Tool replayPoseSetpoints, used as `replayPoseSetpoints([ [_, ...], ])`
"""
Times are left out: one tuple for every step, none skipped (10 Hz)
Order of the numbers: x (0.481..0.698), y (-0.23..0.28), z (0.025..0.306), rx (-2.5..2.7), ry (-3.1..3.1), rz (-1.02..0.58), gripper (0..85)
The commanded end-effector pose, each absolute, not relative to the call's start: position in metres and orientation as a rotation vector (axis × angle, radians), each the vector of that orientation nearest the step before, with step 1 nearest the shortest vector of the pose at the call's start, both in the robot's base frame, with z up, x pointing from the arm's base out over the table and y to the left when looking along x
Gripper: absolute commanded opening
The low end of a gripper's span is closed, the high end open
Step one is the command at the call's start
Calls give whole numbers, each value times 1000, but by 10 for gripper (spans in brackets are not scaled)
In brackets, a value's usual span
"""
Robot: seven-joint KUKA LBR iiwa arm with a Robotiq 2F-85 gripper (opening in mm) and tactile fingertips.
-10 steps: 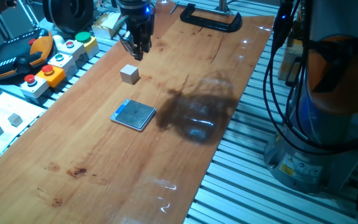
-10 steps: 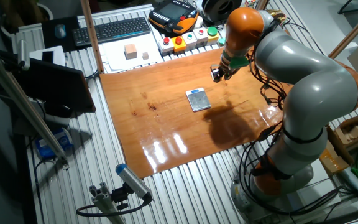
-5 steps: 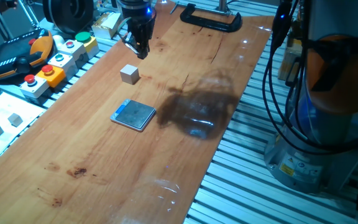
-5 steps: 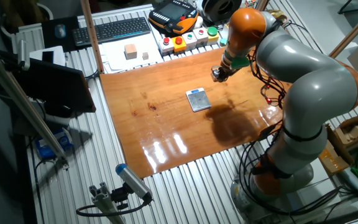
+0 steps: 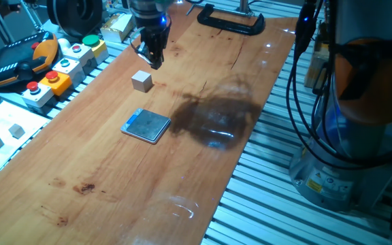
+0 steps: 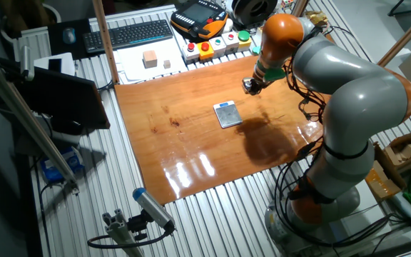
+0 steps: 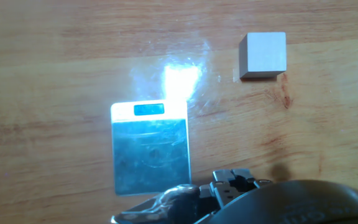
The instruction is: Place the block on the scale
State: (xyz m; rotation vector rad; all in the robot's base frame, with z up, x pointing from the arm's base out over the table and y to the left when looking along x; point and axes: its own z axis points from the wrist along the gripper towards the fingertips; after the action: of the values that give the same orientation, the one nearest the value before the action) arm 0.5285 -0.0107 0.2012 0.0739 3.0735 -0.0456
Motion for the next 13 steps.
replayPoseSetpoints([
  [530,-11,198,95,3080,-47,7],
  [530,-12,196,136,3085,-32,7],
  [530,-11,193,166,3085,-33,7],
  [532,-10,190,187,3079,-32,7],
  [532,-11,188,196,3076,-37,7],
  [533,-11,188,199,3075,-27,7],
  [534,-13,188,206,3069,-17,7],
  [537,-16,187,211,3066,-2,7],
  [539,-19,186,207,3073,16,7],
  [539,-21,186,212,3074,2,7],
  [541,-23,188,225,3073,-26,7],
  [544,-27,189,231,3090,-38,7],
  [545,-31,188,232,3099,-44,7],
])
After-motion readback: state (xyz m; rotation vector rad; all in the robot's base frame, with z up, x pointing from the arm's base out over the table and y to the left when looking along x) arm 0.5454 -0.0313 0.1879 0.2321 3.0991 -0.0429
